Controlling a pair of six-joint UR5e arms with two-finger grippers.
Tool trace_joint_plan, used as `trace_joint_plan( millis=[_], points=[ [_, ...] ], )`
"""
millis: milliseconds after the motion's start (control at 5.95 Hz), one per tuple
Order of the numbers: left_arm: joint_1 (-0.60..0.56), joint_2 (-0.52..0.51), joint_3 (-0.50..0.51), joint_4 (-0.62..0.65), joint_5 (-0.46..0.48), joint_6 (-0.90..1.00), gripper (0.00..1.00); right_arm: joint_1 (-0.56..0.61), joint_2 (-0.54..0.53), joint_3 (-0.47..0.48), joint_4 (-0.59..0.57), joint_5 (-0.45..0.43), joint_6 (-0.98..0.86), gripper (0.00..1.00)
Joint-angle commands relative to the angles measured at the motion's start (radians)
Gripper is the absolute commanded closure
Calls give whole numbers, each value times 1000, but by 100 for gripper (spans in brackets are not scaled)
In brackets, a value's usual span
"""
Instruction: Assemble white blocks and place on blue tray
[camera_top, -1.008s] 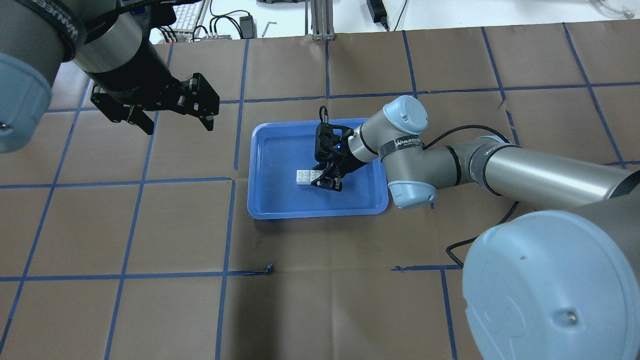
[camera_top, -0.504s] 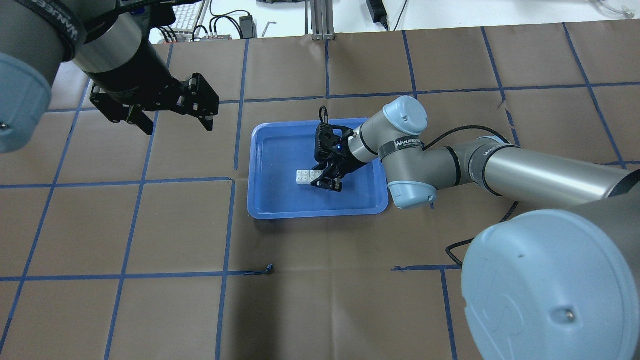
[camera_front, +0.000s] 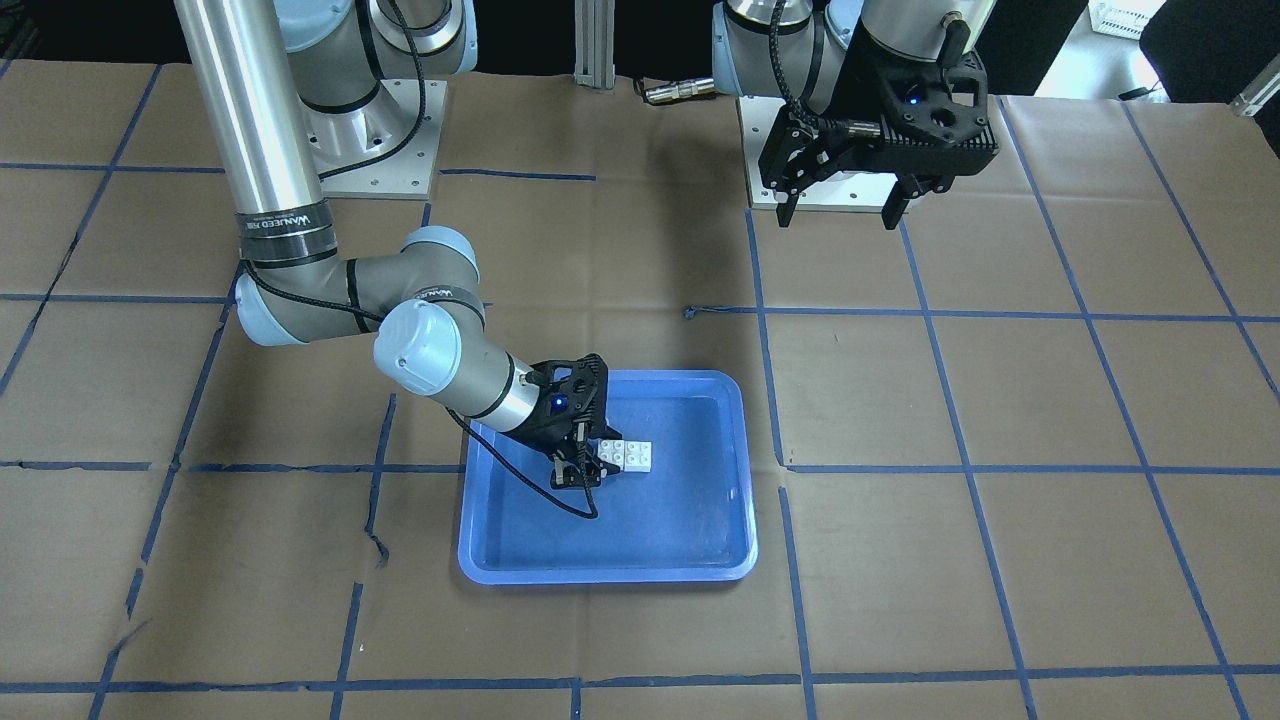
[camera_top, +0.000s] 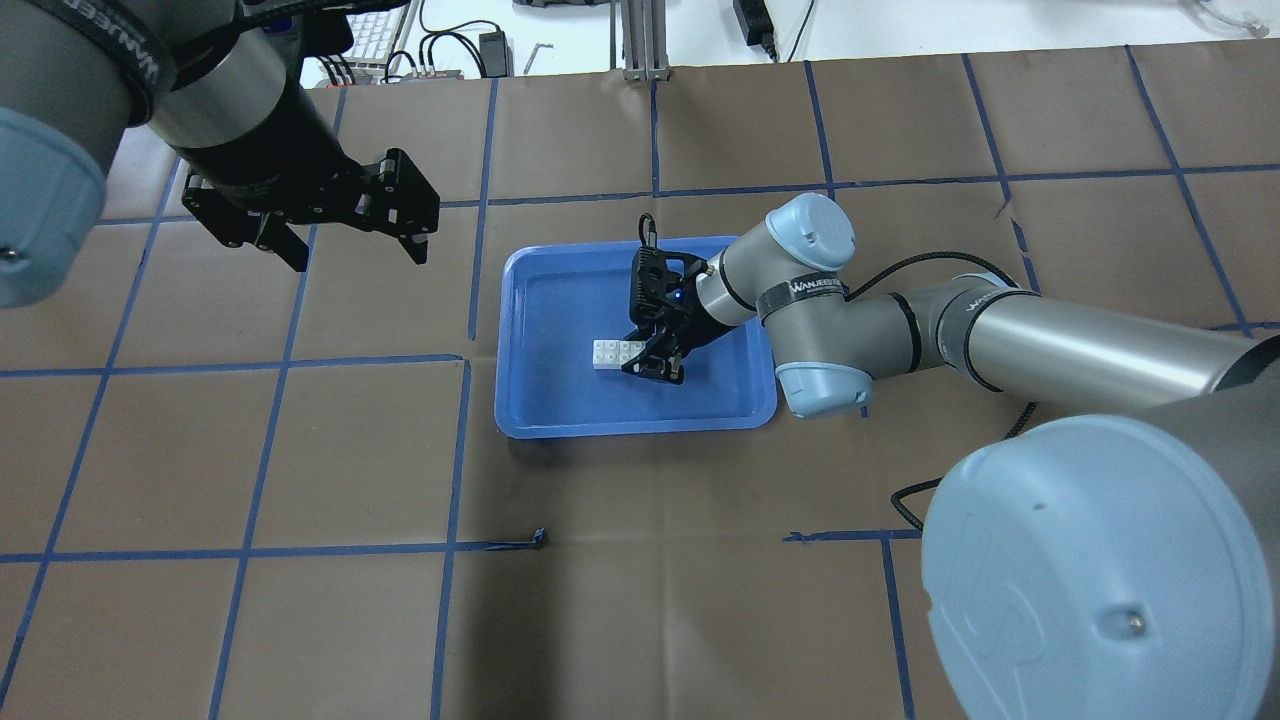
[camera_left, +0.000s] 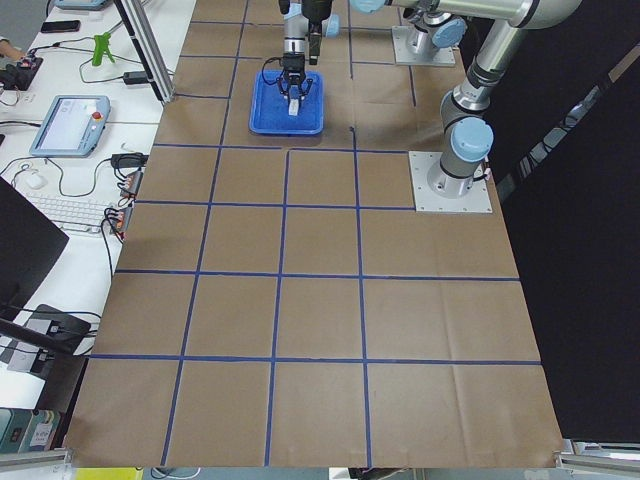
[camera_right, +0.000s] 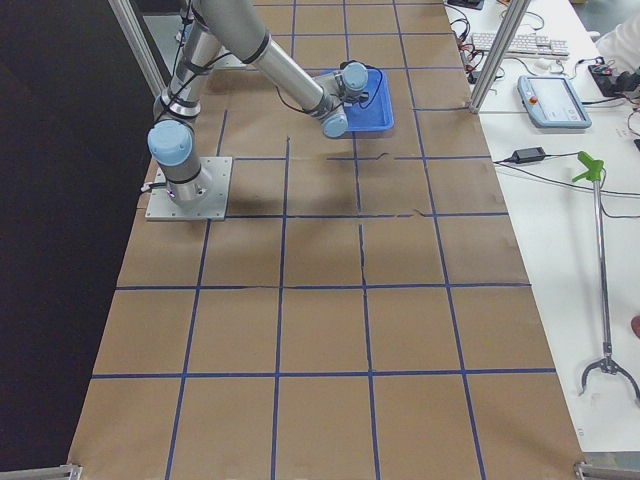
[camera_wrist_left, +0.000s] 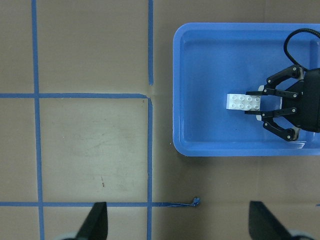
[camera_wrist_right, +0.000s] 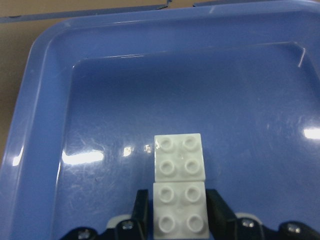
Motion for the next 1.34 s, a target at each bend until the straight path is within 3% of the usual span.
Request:
trace_joint_plan(
  millis=[0, 168, 504, 672, 1176],
  points=[
    [0, -1, -1, 0, 0, 0, 1, 0, -5, -2, 0, 4, 24, 11],
    [2, -1, 0, 2, 0, 0, 1, 0, -8, -8, 1, 4, 26, 1],
    [2, 1, -1, 2, 0, -1, 1, -14, -67, -41, 14, -19, 32, 0],
    [3, 1, 0, 0, 1, -1, 1, -31, -104, -46, 26, -87, 50, 0],
    [2, 1, 0, 0, 0, -1, 1, -129, -272, -46, 330, -232, 116, 0]
  ],
)
